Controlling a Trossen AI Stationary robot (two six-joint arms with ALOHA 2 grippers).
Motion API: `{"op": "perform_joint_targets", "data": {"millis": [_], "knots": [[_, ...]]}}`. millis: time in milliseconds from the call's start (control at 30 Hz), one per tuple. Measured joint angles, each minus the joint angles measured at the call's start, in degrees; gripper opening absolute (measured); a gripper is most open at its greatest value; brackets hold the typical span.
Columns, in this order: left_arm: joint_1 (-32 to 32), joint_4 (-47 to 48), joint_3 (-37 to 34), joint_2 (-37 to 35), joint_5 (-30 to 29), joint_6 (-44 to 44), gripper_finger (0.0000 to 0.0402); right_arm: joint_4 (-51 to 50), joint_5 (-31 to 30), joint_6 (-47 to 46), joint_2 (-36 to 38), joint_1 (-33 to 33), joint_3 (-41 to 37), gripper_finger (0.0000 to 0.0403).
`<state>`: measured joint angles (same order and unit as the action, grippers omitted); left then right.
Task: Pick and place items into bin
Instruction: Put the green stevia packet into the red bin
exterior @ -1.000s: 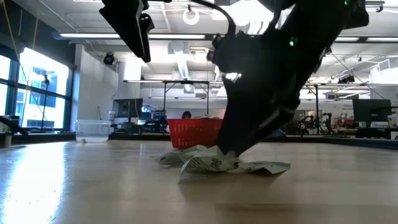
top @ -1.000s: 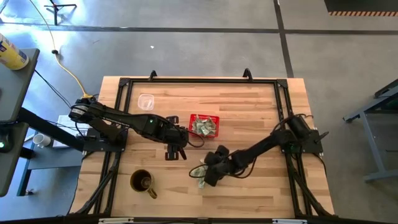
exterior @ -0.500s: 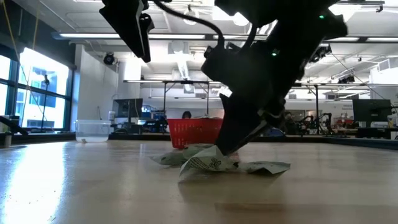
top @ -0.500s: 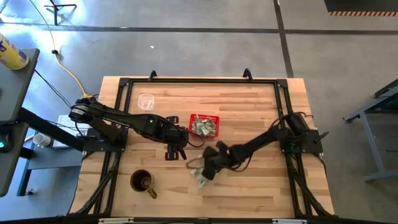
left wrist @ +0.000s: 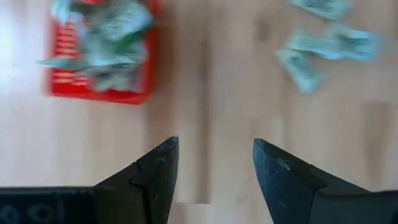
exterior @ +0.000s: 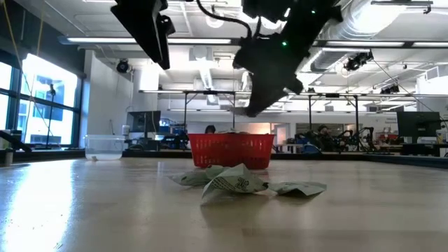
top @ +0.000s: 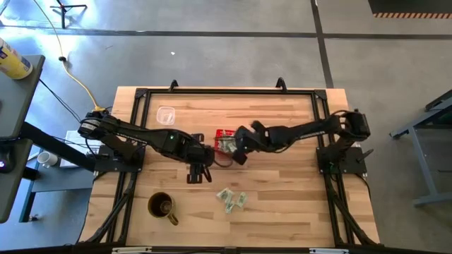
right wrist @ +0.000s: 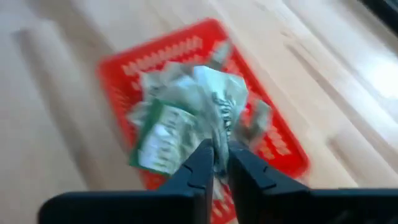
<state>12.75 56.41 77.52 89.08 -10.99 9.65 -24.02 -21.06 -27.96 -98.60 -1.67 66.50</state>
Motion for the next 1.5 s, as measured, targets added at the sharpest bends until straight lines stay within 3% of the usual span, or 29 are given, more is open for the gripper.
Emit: {"op": "perform_joint_targets", "data": {"millis": [133,267,367,533,667,1067,1300,1500], "knots": [[0.1,-6.1,-3.2,0.0,7.3,-0.4,0.0241,2.8,3.9,3.7,-0.1,2.8,0.0,0.0096],[0.1,-16.4,-10.1,0.1,12.1,2.5,0.0253,-0.1,6.0,2.9,0.3,3.8,0.1,0.0182],[0.1,-26.2,-15.3,0.1,12.4,8.5,0.0264,-2.8,9.5,1.6,2.2,2.3,0.1,0.0243],[0.5,-33.5,-18.2,0.7,4.2,19.4,0.0280,-12.4,-5.3,-4.4,6.1,-3.5,0.1,0.0300],[2.5,-33.8,-15.9,2.9,2.1,21.4,0.0284,-17.7,-9.7,-10.6,7.5,-6.8,0.2,0.0311],[6.0,-22.8,-5.7,16.8,7.7,30.8,0.0284,-17.9,-5.7,-18.1,5.3,-8.9,0.2,0.0312],[7.2,-25.3,-3.6,20.4,9.2,32.2,0.0277,-22.9,-5.1,-18.3,5.3,-9.1,0.2,0.0312],[8.3,-27.7,-3.6,21.0,5.3,32.6,0.0276,-29.9,-5.4,-18.5,7.1,-9.3,0.2,0.0312]]}}
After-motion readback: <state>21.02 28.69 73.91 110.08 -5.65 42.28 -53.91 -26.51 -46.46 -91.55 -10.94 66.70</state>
